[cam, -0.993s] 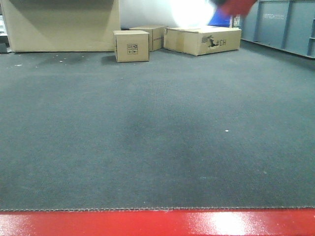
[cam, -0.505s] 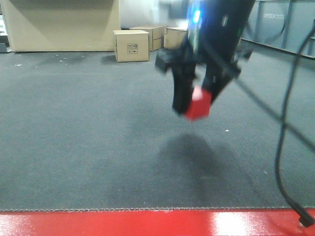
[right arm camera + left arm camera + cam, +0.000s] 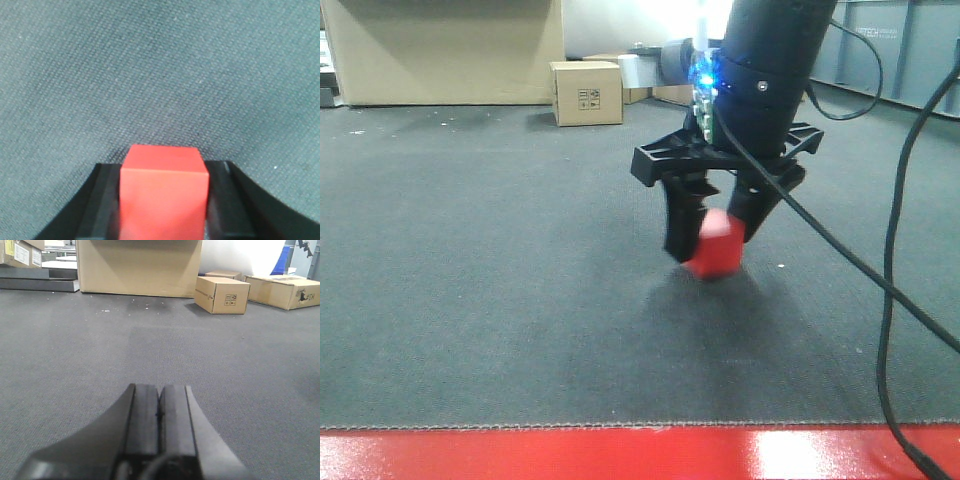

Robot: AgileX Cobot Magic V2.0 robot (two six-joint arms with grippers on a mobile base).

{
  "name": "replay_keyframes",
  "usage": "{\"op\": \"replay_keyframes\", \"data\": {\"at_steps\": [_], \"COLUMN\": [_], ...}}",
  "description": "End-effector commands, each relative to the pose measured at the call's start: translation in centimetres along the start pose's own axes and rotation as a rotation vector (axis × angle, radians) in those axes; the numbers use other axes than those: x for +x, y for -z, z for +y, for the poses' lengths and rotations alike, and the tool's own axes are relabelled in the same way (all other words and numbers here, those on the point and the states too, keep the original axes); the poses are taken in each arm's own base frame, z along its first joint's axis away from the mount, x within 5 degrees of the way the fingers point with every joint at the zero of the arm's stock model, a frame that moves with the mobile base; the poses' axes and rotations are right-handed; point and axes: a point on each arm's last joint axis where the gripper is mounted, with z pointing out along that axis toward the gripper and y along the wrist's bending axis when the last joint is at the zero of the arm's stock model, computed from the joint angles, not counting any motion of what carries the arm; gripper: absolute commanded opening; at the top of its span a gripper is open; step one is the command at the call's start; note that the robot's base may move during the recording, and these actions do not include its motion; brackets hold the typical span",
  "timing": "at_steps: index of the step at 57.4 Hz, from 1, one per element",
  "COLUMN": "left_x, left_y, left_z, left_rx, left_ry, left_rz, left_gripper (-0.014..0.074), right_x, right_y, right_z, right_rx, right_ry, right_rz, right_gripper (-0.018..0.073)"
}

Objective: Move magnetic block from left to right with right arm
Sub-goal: 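Lower the red cube onto the table with the right gripper, then open the right gripper and raise it away from the cube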

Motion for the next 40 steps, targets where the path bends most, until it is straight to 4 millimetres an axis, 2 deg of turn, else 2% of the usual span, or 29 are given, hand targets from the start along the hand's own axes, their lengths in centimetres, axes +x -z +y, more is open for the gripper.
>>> {"op": "replay_keyframes", "data": {"at_steps": [1,7,15,17,23,27,35,40], "left_x": [-0.6,-0.6,-0.6,-0.6,-0.6,-0.6,-0.6,-0.6], "left_y": [0.1,0.1,0.1,0.1,0.1,0.1,0.1,0.1], "left_z": [0.1,0.1,0.1,0.1,0.1,0.1,0.1,0.1], "left_rx": [-0.006,-0.006,-0.006,-0.006,-0.006,-0.006,-0.006,-0.006], "left_ry": [0.01,0.01,0.01,0.01,0.01,0.01,0.01,0.01], "left_rz": [-0.087,-0.087,-0.087,-0.087,-0.087,-0.087,-0.087,-0.087], "left_gripper": [-0.0126,-0.0126,-0.0126,-0.0126,-0.0126,-0.0126,-0.0126,-0.0126], "right_x": [-1.3,-1.3,-1.1,-0.7,0.9,2.2,6.2,8.9], "right_y": [3.1,4.2,8.0,10.0,13.5,15.1,17.8,19.5], "right_z": [0.2,0.3,0.6,0.7,1.0,1.1,1.4,1.5], "right_rx": [0.003,0.004,0.002,0.003,0.006,0.008,0.015,0.02], "right_ry": [0.013,0.014,-0.004,-0.003,0.002,0.004,0.005,0.006], "right_rz": [-0.125,-0.155,-0.243,-0.295,-0.401,-0.46,-0.583,-0.687], "right_gripper": [0.0639,0.0622,0.0613,0.0575,0.0413,0.0294,0.0091,0.006]}}
